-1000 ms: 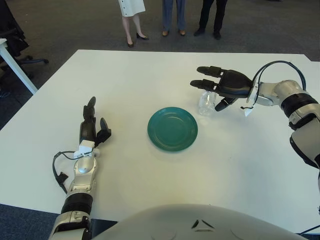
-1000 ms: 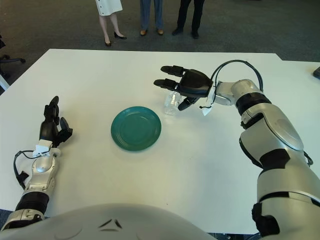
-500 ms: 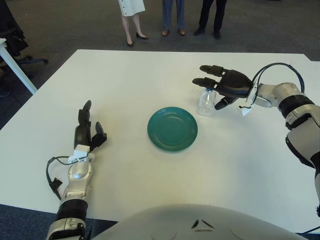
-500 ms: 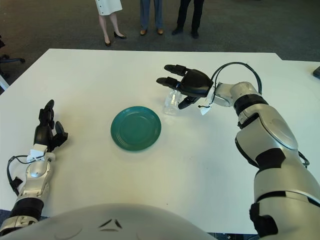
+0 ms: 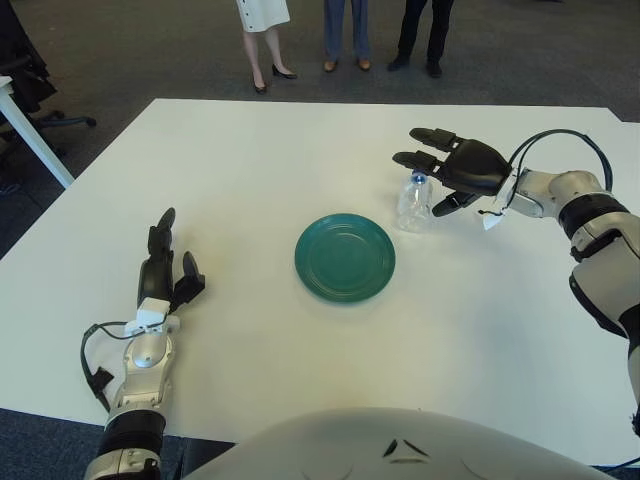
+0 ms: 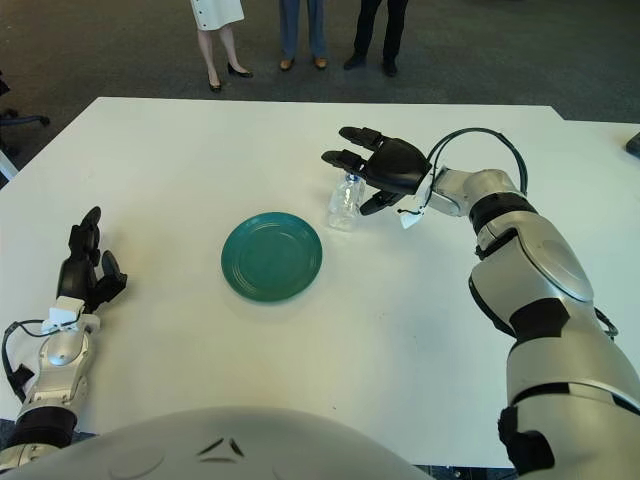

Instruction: Put the bottle into the plate.

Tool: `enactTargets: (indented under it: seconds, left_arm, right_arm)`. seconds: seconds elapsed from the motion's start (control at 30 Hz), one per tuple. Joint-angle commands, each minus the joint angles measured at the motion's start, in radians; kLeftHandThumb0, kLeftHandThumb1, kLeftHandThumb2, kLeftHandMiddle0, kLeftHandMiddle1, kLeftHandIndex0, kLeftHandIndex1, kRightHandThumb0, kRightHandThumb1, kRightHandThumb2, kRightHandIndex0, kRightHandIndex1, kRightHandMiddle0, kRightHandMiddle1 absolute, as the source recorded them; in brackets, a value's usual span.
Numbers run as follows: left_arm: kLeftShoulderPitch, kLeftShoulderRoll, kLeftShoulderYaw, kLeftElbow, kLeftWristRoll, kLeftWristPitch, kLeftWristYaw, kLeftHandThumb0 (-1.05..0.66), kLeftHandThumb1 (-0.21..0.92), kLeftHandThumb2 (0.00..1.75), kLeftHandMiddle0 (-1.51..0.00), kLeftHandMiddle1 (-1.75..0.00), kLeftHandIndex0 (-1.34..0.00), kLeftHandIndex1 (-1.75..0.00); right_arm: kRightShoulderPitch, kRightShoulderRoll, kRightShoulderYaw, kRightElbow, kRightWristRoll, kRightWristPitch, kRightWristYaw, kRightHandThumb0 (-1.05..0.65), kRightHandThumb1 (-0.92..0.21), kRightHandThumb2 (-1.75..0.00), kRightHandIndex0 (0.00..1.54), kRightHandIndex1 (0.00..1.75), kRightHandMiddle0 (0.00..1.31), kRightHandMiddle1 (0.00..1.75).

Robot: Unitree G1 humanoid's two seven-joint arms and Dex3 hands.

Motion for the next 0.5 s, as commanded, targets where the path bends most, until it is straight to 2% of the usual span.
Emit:
enactTargets:
  seconds: [0.0, 0.23, 0.47]
  left_arm:
    - [0.080, -0.033, -0.008, 0.059, -0.005, -0.008, -0.019, -0.98, 0.92, 0.99, -0.12, 0.00, 0.00, -0.44]
    - [0.090, -0.033, -0.002, 0.044, -0.009, 0.006, -0.025, -0.97, 0.92, 0.99, -0.12, 0.00, 0.00, -0.45]
    - [0.117, -0.048, -0.003, -0.025, 0.006, 0.074, -0.003, -0.96, 0.92, 0.97, -0.15, -0.01, 0.00, -0.45]
  right_arm:
    - [0.015, 0.018, -0.019, 0.009, 0.031, 0.016, 0.013, -1.05, -0.92, -0.45, 0.15, 0.00, 0.00, 0.25]
    - [0.023, 0.034, -0.024, 0.026, 0.049, 0.041, 0.020, -1.05, -0.92, -0.42, 0.16, 0.00, 0.00, 0.26]
    - [0.028, 0.037, -0.029, 0.030, 0.053, 0.050, 0.021, -1.05, -0.92, -0.41, 0.16, 0.00, 0.00, 0.27]
